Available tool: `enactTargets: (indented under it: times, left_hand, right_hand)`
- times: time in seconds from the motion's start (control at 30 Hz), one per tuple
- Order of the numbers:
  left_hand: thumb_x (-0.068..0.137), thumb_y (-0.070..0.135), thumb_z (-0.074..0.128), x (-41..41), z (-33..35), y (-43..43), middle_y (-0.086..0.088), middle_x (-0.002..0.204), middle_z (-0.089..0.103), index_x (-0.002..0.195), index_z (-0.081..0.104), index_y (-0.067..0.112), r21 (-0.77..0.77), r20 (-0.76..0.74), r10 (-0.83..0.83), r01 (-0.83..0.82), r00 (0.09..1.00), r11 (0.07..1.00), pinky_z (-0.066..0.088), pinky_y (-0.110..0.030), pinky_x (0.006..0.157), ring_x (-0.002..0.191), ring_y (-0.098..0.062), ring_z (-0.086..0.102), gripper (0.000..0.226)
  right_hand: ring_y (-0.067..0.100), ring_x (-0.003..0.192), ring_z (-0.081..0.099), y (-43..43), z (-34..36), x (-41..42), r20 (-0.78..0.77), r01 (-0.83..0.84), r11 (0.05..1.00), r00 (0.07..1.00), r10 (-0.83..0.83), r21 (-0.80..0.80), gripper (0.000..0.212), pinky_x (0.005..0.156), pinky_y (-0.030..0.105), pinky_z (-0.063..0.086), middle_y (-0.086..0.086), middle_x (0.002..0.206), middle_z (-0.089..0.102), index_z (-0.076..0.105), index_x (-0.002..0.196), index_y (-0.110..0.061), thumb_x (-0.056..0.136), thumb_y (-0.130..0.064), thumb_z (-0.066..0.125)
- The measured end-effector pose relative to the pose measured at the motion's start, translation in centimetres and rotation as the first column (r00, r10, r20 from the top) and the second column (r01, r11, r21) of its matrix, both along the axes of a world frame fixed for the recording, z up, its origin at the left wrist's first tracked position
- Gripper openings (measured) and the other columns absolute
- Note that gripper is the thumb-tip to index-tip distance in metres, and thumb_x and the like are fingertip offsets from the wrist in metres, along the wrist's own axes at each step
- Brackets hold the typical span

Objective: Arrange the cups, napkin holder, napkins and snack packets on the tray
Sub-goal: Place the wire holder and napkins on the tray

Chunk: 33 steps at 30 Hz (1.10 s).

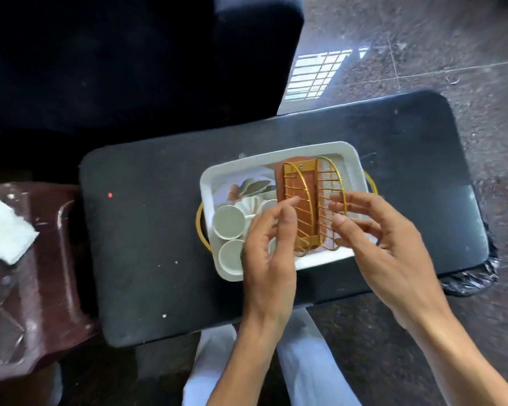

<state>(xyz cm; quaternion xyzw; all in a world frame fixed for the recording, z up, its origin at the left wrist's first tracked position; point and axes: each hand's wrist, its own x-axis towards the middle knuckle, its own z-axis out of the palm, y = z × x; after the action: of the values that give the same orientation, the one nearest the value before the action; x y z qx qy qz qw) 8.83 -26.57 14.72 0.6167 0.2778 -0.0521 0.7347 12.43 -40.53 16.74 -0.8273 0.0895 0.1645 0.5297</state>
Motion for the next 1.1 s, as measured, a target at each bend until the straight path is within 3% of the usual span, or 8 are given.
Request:
enactTargets:
  times: [0.13,0.3,0.43,0.57,0.83,1.0,1.1]
  left_hand:
    - [0.097,0.059,0.042,1.9,-1.4,-4.2,0.007,0.119,0.076,0.120,0.073,0.027,-0.083,-0.037,-0.054,0.051,0.998,0.995,0.057,-0.037,0.101,0.113,-0.006,0.070,0.050]
    - [0.091,0.069,0.035,3.5,-4.5,-7.0,0.015,0.109,0.078,0.117,0.072,0.031,-0.071,-0.104,-0.113,0.106,0.988,0.992,0.059,-0.020,0.085,0.103,0.001,0.072,0.060]
    - [0.089,0.072,0.034,4.1,-6.6,-8.2,0.023,0.097,0.079,0.114,0.072,0.029,-0.077,-0.171,-0.104,0.092,0.980,0.993,0.060,-0.023,0.082,0.092,0.005,0.073,0.063]
    - [0.098,0.066,0.033,4.4,-8.2,-9.1,0.004,0.109,0.079,0.117,0.071,0.025,-0.075,-0.238,-0.066,0.049,0.969,0.996,0.061,-0.036,0.091,0.100,-0.008,0.074,0.059]
    - [0.089,0.069,0.038,4.2,-9.7,-9.3,0.010,0.106,0.077,0.113,0.069,0.029,-0.064,-0.257,-0.058,0.043,0.965,0.997,0.060,-0.021,0.077,0.094,0.001,0.074,0.056]
    - [0.100,0.062,0.036,3.8,-10.9,-9.4,0.012,0.109,0.075,0.111,0.068,0.035,-0.060,-0.270,-0.068,0.053,0.960,0.997,0.059,-0.032,0.092,0.103,-0.005,0.072,0.044]
    - [0.103,0.057,0.036,3.5,-11.3,-9.3,0.009,0.115,0.073,0.116,0.067,0.031,-0.085,-0.275,-0.055,0.033,0.960,0.996,0.061,-0.029,0.090,0.105,-0.005,0.071,0.042]
  right_hand:
    - [0.005,0.093,0.071,-4.3,-1.9,1.0,-0.044,0.067,0.997,0.997,-0.069,-0.036,0.017,0.082,0.038,0.061,-0.016,0.106,0.073,0.068,0.111,-0.039,0.095,-0.033,0.065]
    - [0.009,0.096,0.072,-7.1,-5.5,2.3,-0.182,0.128,0.991,0.976,-0.120,0.033,0.024,0.091,0.044,0.058,-0.009,0.105,0.075,0.071,0.108,-0.035,0.101,-0.045,0.050]
    - [0.008,0.091,0.073,-8.1,-7.8,2.9,-0.231,0.135,0.990,0.965,-0.123,0.033,0.034,0.089,0.042,0.059,-0.011,0.100,0.076,0.072,0.103,-0.035,0.102,-0.052,0.043]
    - [0.011,0.092,0.073,-8.4,-9.5,3.4,-0.263,0.137,0.990,0.957,-0.125,0.030,0.037,0.090,0.043,0.059,-0.010,0.101,0.076,0.073,0.105,-0.034,0.103,-0.052,0.040]
    - [0.009,0.095,0.072,-8.6,-11.3,3.5,-0.270,0.105,0.994,0.958,-0.097,0.014,0.037,0.091,0.041,0.059,-0.008,0.101,0.076,0.073,0.110,-0.031,0.103,-0.049,0.042]
    - [0.011,0.094,0.073,-8.6,-12.3,3.1,-0.274,0.104,0.994,0.957,-0.093,0.029,0.034,0.089,0.040,0.059,-0.006,0.102,0.076,0.073,0.111,-0.029,0.103,-0.046,0.045]
    - [0.008,0.091,0.073,-8.6,-12.6,3.0,-0.255,0.077,0.997,0.964,-0.074,0.001,0.033,0.087,0.035,0.060,-0.008,0.100,0.077,0.072,0.111,-0.030,0.102,-0.048,0.046]
